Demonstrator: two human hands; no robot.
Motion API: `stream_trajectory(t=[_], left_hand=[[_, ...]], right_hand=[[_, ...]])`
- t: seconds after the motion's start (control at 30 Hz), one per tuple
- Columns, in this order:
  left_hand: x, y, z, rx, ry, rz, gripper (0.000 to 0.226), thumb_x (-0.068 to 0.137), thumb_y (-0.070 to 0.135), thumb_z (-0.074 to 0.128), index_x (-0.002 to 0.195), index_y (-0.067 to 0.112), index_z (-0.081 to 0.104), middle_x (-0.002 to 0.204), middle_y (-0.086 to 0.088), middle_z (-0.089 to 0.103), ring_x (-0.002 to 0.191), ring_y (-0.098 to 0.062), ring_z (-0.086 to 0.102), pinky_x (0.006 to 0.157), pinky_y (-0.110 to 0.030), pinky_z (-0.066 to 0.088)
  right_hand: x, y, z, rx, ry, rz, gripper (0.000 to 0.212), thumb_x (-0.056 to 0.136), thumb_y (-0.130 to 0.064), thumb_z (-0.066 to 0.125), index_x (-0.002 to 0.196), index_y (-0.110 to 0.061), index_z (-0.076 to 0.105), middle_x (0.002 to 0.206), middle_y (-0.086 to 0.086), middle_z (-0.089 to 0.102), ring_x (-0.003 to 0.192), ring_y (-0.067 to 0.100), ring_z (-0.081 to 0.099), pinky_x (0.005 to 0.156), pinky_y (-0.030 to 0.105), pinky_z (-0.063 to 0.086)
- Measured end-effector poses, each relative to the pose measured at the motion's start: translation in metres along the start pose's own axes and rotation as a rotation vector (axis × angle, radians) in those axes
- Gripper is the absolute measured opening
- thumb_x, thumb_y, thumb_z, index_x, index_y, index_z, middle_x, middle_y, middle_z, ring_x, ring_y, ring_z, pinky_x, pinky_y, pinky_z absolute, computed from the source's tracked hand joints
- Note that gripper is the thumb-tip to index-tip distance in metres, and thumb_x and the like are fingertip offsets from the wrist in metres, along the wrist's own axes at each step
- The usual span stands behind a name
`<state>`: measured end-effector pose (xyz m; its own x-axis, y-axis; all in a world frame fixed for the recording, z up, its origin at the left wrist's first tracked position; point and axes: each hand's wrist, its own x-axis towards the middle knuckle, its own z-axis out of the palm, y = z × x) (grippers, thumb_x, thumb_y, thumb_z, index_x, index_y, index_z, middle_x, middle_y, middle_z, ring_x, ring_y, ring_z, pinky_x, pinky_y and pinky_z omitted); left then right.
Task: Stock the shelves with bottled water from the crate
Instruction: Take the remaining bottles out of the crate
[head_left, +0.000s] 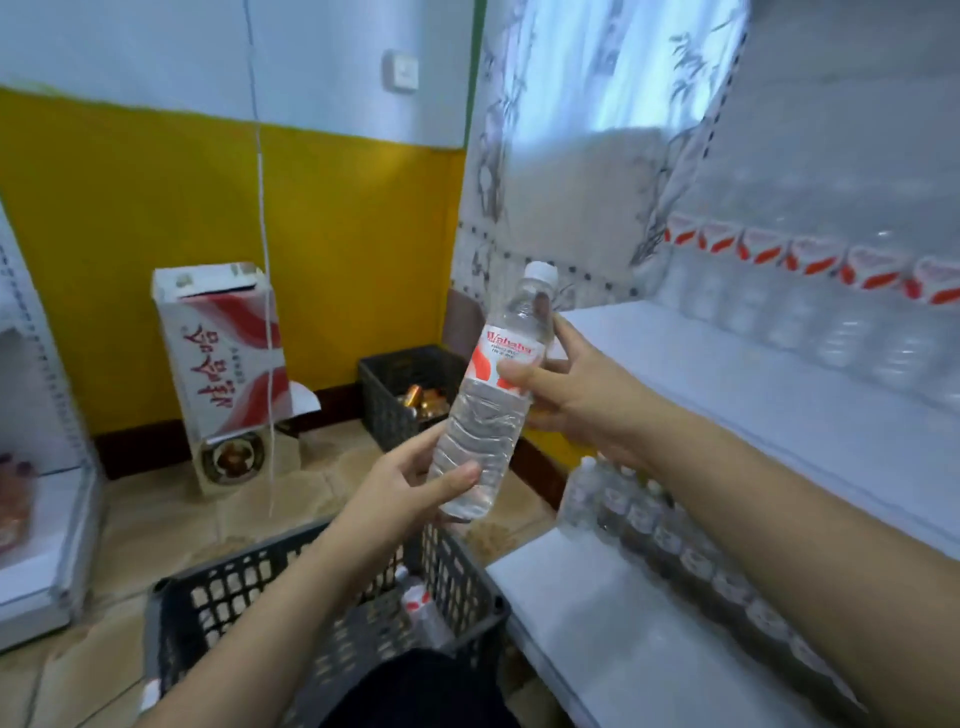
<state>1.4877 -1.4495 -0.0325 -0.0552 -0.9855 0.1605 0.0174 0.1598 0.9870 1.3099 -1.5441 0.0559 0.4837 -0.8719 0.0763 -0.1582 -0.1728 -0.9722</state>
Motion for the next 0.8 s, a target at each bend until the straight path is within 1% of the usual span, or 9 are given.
stream_trajectory(t=[0.07,0.2,0.27,0.37,0.43,0.5,0.57,0.67,0.8], left_hand=[[0.001,0.022,0.027,0.050,-0.037,0.042,0.060,0.081,0.032,0.077,0.136,0.032,0.053,0.123,0.005,0.068,0.111,-0.016,0.066,0.091,-0.040,0.055],[0.006,0.064,0.093,0.135,-0.148,0.152,0.060,0.080,0.039,0.075,0.136,0.039,0.052,0.126,0.015,0.065,0.116,-0.007,0.062,0.088,-0.018,0.052],[0.010,0.081,0.132,0.156,-0.220,0.208,0.053,0.083,0.036,0.072,0.133,0.041,0.054,0.123,0.020,0.066,0.115,-0.003,0.062,0.091,-0.021,0.050],[0.016,0.100,0.193,0.142,-0.323,0.226,0.051,0.084,0.036,0.071,0.131,0.044,0.054,0.120,0.022,0.066,0.111,-0.006,0.064,0.083,-0.022,0.056],[0.024,0.111,0.233,0.174,-0.387,0.232,0.055,0.083,0.041,0.071,0.134,0.046,0.051,0.125,0.021,0.064,0.112,-0.011,0.064,0.089,-0.034,0.057],[0.037,0.119,0.268,0.214,-0.461,0.263,0.055,0.085,0.042,0.069,0.136,0.048,0.049,0.124,0.015,0.064,0.105,-0.011,0.067,0.086,-0.034,0.059],[0.051,0.125,0.300,0.359,-0.505,0.316,0.056,0.086,0.050,0.063,0.139,0.049,0.043,0.124,0.012,0.061,0.099,-0.007,0.067,0.085,-0.029,0.057],[0.075,0.124,0.338,0.697,-0.508,0.458,0.060,0.087,0.062,0.053,0.143,0.050,0.036,0.131,0.015,0.053,0.107,0.000,0.057,0.091,-0.020,0.047],[0.101,0.106,0.384,0.860,-0.529,0.512,0.060,0.092,0.060,0.048,0.147,0.047,0.030,0.142,0.008,0.044,0.121,-0.010,0.050,0.102,-0.027,0.042]], right_hand=[[-0.033,-0.026,-0.025,-0.067,0.060,0.007,0.070,0.084,-0.025,0.074,0.136,-0.045,0.031,0.108,-0.007,0.065,0.092,0.013,0.067,0.065,0.026,0.060],[-0.103,-0.063,-0.084,-0.170,0.165,0.031,0.092,0.080,-0.027,0.078,0.145,-0.049,0.016,0.132,0.004,0.058,0.108,0.027,0.065,0.089,0.047,0.057],[-0.139,-0.075,-0.116,-0.187,0.226,0.033,0.092,0.079,-0.025,0.080,0.142,-0.050,0.018,0.128,0.005,0.059,0.105,0.028,0.067,0.086,0.048,0.058],[-0.191,-0.086,-0.165,-0.161,0.340,0.018,0.086,0.078,-0.018,0.081,0.138,-0.048,0.026,0.122,0.009,0.063,0.101,0.029,0.069,0.081,0.050,0.059],[-0.221,-0.089,-0.195,-0.156,0.433,0.006,0.084,0.079,-0.016,0.080,0.139,-0.044,0.028,0.122,0.010,0.063,0.102,0.029,0.069,0.080,0.051,0.059],[-0.248,-0.088,-0.226,-0.163,0.527,0.005,0.085,0.079,-0.015,0.079,0.141,-0.042,0.028,0.123,0.010,0.062,0.104,0.029,0.068,0.080,0.051,0.059],[-0.274,-0.086,-0.256,-0.198,0.633,0.018,0.090,0.079,-0.015,0.080,0.144,-0.042,0.024,0.126,0.007,0.060,0.108,0.029,0.065,0.080,0.050,0.059],[-0.315,-0.082,-0.302,-0.324,0.779,0.051,0.100,0.079,-0.013,0.080,0.146,-0.047,0.015,0.119,0.000,0.062,0.106,0.021,0.064,0.077,0.044,0.061],[-0.362,-0.073,-0.359,-0.570,0.929,0.147,0.102,0.079,-0.016,0.080,0.147,-0.047,0.011,0.107,-0.010,0.058,0.102,0.016,0.062,0.074,0.037,0.060]])
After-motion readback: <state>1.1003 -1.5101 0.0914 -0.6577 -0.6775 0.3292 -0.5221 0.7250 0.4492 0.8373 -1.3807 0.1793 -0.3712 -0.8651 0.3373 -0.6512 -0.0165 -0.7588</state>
